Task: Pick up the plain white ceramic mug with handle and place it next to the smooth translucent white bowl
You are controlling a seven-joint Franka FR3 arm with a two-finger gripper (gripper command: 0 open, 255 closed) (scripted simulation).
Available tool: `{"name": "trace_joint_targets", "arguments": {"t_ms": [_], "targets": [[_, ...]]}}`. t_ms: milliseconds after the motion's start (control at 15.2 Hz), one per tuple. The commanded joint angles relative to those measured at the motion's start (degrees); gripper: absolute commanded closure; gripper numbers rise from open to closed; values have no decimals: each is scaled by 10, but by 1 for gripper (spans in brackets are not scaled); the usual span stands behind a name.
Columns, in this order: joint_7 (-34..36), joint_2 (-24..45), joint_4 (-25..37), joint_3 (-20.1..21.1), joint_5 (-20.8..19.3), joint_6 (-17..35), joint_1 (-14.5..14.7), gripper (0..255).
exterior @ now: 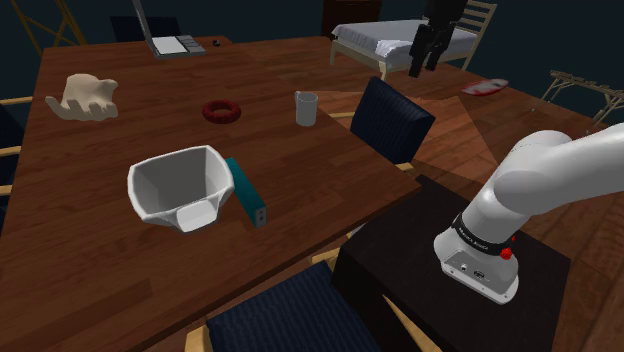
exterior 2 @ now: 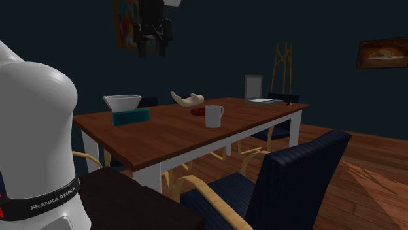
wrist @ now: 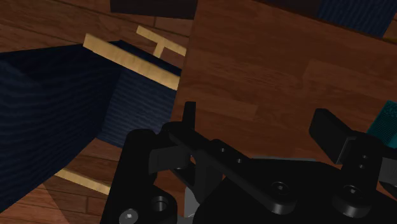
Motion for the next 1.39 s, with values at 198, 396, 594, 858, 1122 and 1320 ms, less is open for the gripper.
{"name": "trace_joint_targets", "arguments": {"t_ms": [198,396,594,858,1122,1320], "targets": [[7,52,3,6,3,54,2,0],[14,108,13,11,6,104,4,0],[21,167,31,16,7,149,6,0],[30,249,65,22,7,203,8,0],[40,333,112,26,5,245,9,0],[47,397,155,29,3,270,10,0]]}}
